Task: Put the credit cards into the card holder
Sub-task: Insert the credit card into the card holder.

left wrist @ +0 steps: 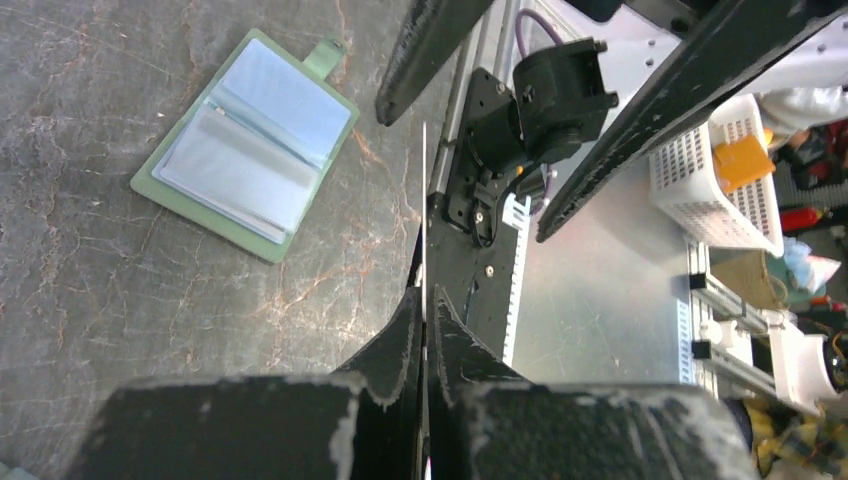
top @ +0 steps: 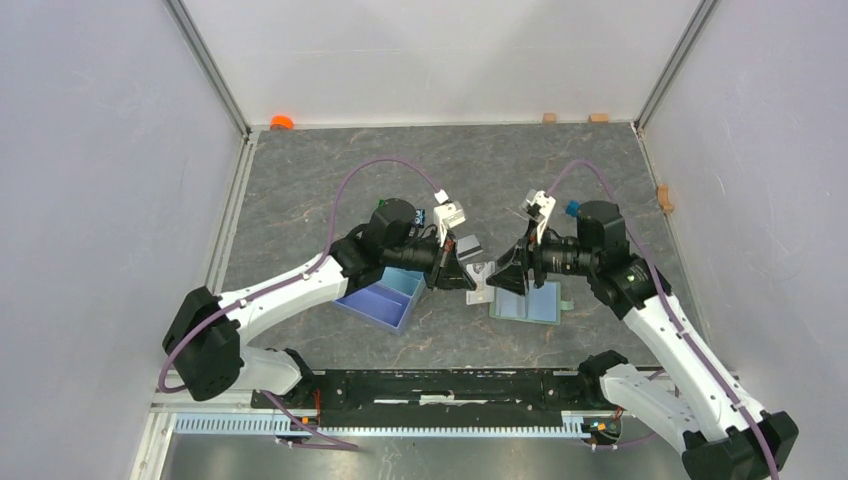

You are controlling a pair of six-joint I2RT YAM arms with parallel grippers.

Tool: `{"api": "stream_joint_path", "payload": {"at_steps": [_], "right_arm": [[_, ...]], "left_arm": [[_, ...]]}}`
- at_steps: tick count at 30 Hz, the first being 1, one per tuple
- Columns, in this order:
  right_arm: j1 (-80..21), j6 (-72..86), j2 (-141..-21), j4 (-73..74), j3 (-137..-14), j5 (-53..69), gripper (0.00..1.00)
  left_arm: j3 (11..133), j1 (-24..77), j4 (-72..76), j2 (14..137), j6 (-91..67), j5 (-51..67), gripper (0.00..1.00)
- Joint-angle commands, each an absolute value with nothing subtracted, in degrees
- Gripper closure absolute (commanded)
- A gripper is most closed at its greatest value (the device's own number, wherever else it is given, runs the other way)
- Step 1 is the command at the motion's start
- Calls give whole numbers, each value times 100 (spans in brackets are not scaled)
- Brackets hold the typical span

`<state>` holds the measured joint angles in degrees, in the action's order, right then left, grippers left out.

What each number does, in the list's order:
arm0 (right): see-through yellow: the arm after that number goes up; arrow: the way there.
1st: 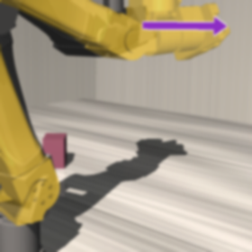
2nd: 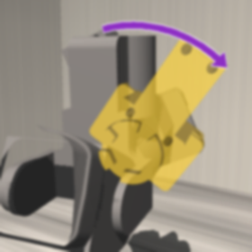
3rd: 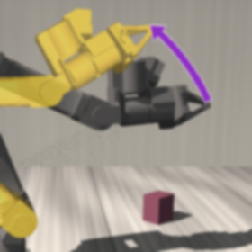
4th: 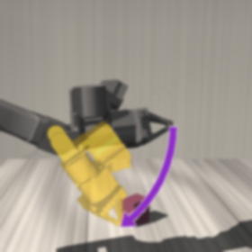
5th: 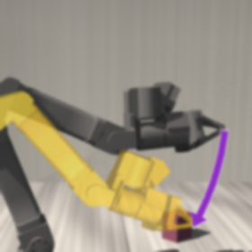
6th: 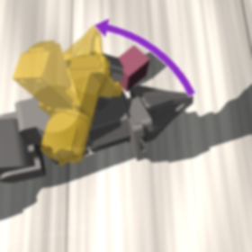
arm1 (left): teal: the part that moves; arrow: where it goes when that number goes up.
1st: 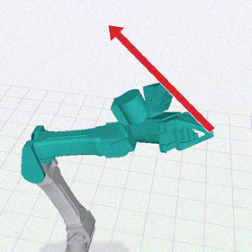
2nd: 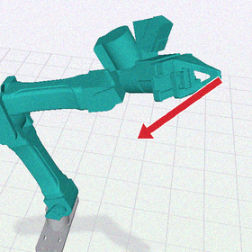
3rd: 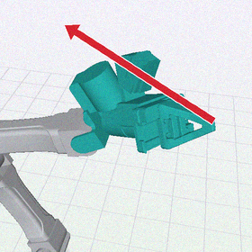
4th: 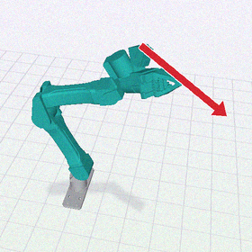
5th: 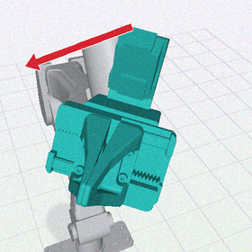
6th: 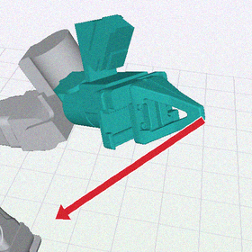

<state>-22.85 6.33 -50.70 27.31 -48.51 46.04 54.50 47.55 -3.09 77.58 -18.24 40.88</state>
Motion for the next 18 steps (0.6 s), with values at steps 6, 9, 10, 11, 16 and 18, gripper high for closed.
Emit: {"api": "stream_joint_path", "payload": {"at_steps": [6, 9, 10, 11, 16, 18], "right_arm": [[-2268, 1461, -4232, 1624, -3669, 4214, 47], [-2262, 1777, -4014, 1220, -3350, 4307, 51], [-2267, 1892, -3945, 1101, -3234, 4308, 53], [-2266, 1980, -3870, 959, -3131, 4327, 55], [-2260, 2356, -3535, 449, -2688, 4423, 79], [-2259, 2330, -3436, 511, -2639, 4340, 93]], "left_arm": [[4736, 5001, 1898, 7630, -3202, 3855, 98], [4644, 5112, 1986, 7614, -3157, 3876, 98], [4620, 5137, 2001, 7589, -3155, 3875, 98], [4594, 5165, 2024, 7587, -3150, 3884, 98], [4485, 5327, 2048, 7646, -3128, 3790, 98], [4444, 5399, 2047, 7701, -3145, 3663, 95]]}}
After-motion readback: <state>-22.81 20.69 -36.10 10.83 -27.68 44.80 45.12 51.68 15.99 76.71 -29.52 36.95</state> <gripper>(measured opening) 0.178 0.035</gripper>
